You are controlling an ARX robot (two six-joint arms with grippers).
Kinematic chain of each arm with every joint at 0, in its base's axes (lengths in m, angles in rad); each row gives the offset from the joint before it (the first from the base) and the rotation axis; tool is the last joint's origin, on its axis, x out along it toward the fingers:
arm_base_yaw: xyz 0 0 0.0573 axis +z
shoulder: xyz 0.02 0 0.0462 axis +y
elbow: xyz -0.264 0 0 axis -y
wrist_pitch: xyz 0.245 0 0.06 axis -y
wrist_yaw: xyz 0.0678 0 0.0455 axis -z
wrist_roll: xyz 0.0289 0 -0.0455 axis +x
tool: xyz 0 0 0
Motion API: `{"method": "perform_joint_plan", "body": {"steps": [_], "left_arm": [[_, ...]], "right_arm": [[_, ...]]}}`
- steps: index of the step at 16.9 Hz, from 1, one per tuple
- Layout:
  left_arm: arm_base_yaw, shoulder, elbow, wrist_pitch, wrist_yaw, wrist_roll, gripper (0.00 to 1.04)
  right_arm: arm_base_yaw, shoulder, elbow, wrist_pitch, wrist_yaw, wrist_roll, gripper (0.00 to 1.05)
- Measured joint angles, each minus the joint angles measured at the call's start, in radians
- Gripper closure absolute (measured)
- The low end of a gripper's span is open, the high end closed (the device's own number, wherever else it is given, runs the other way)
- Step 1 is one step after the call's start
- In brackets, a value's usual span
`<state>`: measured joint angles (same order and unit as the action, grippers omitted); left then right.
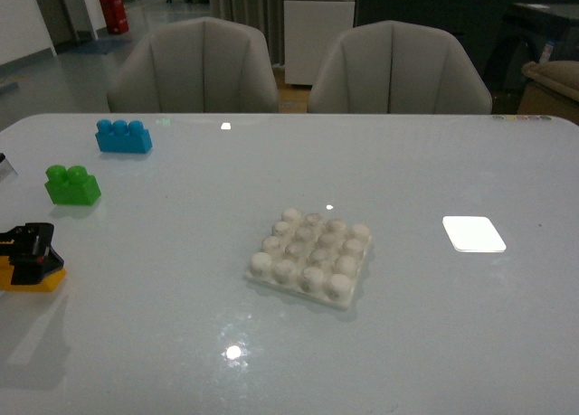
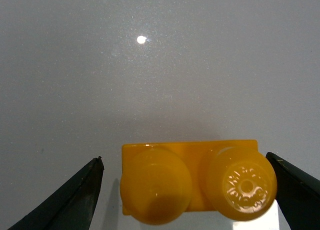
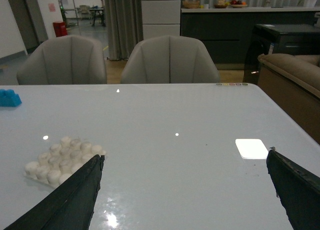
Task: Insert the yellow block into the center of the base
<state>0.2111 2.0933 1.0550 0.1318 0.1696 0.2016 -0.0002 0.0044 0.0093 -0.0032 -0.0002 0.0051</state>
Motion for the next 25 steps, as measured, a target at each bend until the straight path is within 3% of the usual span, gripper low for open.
{"method": "perform_joint_plan", "body": {"steps": [4, 7, 12, 15, 18, 21, 23, 25], "left_arm": [[-0.011, 0.033, 0.001, 0.043, -0.018, -0.012, 0.07], [-0.018, 0.035, -0.010, 0.035, -0.024, -0.014, 0.36], [-0.069, -0.130, -0.121, 0.034, -0.027, -0.014, 0.39], [-0.202, -0.266, -0.167, 0.051, -0.039, -0.025, 0.39], [-0.411, -0.277, -0.154, 0.042, -0.073, -0.082, 0.39], [-0.615, -0.174, -0.023, 0.021, -0.122, -0.137, 0.39], [-0.698, -0.105, 0.051, -0.003, -0.134, -0.171, 0.40], [-0.718, -0.079, 0.077, -0.012, -0.142, -0.178, 0.40]], "right_arm": [[0.000, 0.000, 0.000, 0.000, 0.000, 0.000, 0.06], [0.000, 0.000, 0.000, 0.000, 0.000, 0.000, 0.06], [0.000, 0.000, 0.000, 0.000, 0.000, 0.000, 0.06], [0.000, 0.000, 0.000, 0.000, 0.000, 0.000, 0.06], [0.000, 0.000, 0.000, 0.000, 0.000, 0.000, 0.06], [0.000, 0.000, 0.000, 0.000, 0.000, 0.000, 0.06], [0.000, 0.000, 0.000, 0.000, 0.000, 0.000, 0.06], [0.000, 0.000, 0.000, 0.000, 0.000, 0.000, 0.06]]}}
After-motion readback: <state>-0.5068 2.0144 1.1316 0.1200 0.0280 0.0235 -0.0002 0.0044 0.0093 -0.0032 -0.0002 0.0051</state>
